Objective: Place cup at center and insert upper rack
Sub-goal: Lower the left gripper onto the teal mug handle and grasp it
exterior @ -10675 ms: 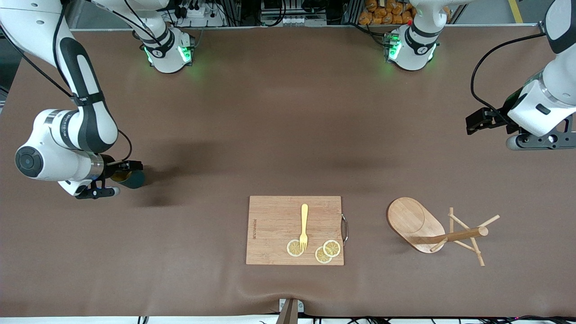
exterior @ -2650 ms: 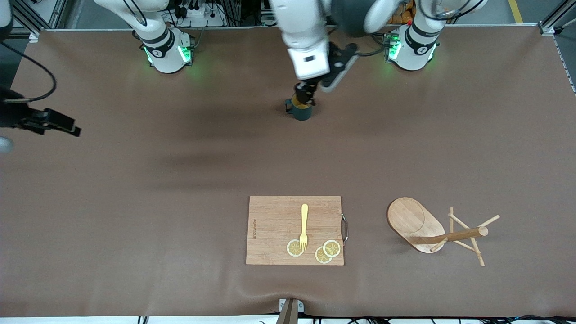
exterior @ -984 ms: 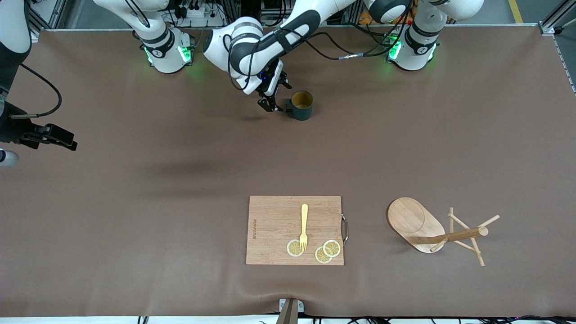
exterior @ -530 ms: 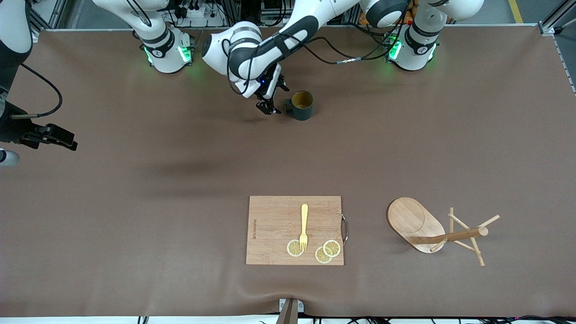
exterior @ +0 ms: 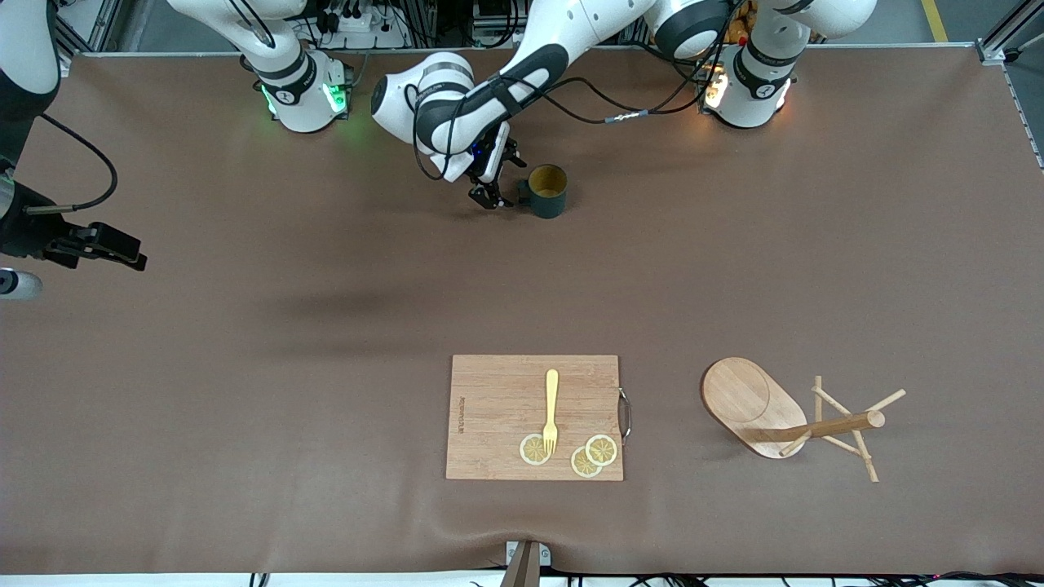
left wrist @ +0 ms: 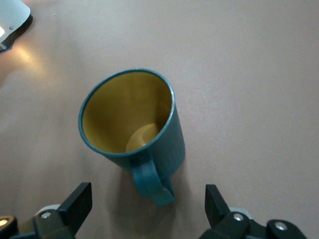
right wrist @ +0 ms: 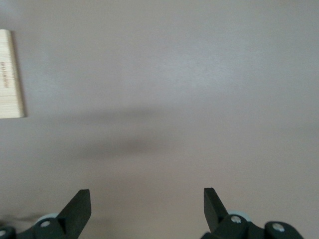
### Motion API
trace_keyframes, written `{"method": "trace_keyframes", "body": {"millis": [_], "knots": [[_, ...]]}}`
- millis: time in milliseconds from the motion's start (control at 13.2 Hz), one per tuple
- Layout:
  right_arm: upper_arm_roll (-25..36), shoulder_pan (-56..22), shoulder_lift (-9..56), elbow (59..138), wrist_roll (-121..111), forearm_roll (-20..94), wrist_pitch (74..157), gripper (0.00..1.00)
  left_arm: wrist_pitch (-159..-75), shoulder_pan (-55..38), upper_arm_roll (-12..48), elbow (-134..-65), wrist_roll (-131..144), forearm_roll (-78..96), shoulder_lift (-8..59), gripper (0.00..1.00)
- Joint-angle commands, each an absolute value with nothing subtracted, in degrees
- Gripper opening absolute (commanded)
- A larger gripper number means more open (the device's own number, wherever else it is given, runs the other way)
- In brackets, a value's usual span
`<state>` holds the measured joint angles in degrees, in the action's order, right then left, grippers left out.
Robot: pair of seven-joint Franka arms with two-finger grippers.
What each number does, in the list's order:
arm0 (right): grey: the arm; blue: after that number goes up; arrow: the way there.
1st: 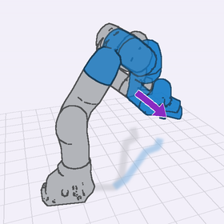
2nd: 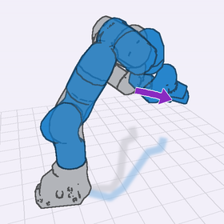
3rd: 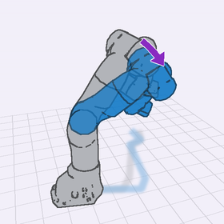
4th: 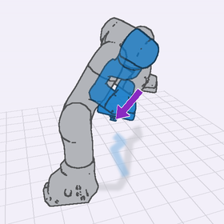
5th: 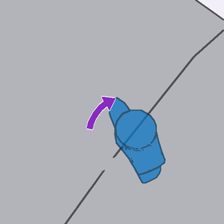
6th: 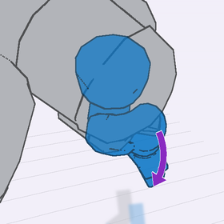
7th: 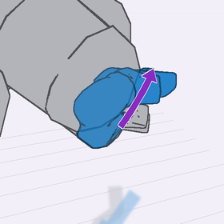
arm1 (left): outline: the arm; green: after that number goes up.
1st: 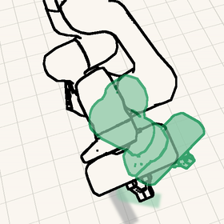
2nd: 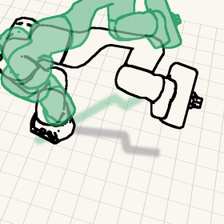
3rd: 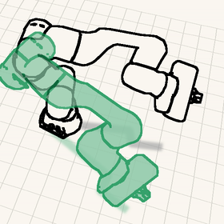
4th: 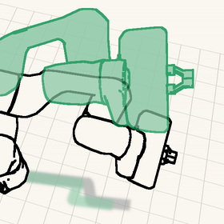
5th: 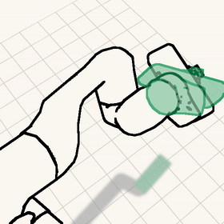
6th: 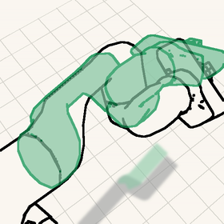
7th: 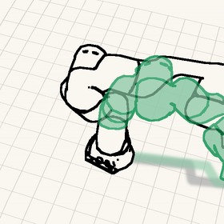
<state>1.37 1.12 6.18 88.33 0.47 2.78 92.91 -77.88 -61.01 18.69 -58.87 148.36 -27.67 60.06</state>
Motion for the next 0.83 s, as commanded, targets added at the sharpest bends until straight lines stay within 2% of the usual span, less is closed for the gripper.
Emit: {"method": "trace_keyframes", "body": {"millis": [0, 757], "knots": [[1.67, 1.23, 5.80, 87.01, 0.53, 6.06, 92.29, 1.00, -77.08, -61.44, 19.07, -56.78, 149.15, -28.83, 61.17, 1.00], [1.93, 1.49, 5.98, 87.10, 0.44, 3.69, 92.64, 1.00, -76.55, -61.08, 18.99, -57.74, 149.24, -29.18, 62.22, 0.98]]}}
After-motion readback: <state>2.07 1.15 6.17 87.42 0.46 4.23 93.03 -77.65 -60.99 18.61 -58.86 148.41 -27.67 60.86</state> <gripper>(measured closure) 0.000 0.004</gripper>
